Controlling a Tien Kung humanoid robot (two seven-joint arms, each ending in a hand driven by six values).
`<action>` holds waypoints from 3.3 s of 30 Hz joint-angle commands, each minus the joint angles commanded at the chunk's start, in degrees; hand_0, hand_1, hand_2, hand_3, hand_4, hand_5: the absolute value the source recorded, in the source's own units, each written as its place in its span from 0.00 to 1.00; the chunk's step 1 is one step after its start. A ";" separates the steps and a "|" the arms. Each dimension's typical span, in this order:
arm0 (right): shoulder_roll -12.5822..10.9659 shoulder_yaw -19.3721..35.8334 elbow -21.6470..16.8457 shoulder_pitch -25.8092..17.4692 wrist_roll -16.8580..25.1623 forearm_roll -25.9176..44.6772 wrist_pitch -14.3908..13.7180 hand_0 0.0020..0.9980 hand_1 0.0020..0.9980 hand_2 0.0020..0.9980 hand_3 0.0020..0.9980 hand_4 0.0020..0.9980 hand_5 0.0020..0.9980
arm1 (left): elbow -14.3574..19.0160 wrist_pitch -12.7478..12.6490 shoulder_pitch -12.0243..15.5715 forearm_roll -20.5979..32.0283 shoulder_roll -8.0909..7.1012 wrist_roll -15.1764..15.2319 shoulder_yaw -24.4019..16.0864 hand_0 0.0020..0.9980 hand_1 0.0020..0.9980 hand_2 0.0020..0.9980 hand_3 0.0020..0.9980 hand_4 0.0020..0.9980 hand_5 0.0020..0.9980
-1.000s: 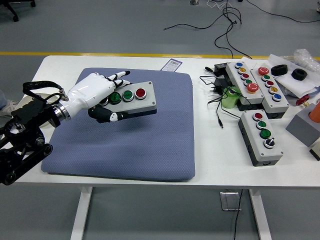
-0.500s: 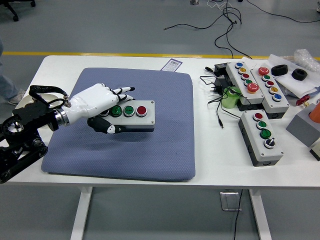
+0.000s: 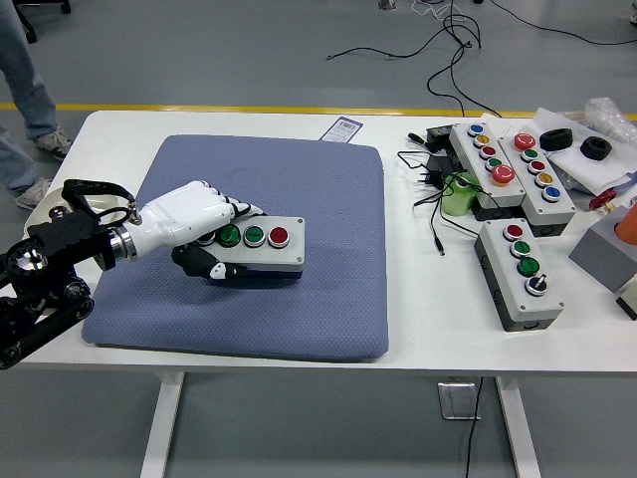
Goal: Pick up the button,place it on the desk,press the button,press the button
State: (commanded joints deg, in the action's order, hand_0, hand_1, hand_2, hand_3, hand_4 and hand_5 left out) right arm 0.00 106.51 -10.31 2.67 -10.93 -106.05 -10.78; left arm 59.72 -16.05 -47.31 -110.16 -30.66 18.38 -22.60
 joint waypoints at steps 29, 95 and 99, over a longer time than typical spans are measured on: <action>0.00 0.01 0.00 0.04 0.07 -0.35 0.14 0.54 0.66 0.71 0.63 0.30 0.15 | -3.39 0.57 -2.21 -0.72 -0.27 -1.35 4.06 0.12 0.30 0.38 0.43 0.97 0.31; 0.00 1.24 0.00 -0.24 0.07 -1.07 0.02 0.54 0.66 0.71 0.63 0.30 0.15 | 39.72 28.91 13.56 -0.68 -5.86 -43.80 -21.17 0.00 0.00 0.00 0.66 0.67 1.00; 0.00 1.04 0.00 -0.15 0.10 -0.86 0.02 0.54 0.66 0.71 0.63 0.30 0.15 | 38.62 28.45 12.80 -0.06 -5.24 -43.66 -19.98 0.00 0.00 0.00 0.66 0.67 1.00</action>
State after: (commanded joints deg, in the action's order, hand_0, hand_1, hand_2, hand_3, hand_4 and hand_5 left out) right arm 0.00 107.56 -10.31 2.53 -10.84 -106.91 -10.77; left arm 98.35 12.40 -34.52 -110.22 -35.89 -25.29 -42.57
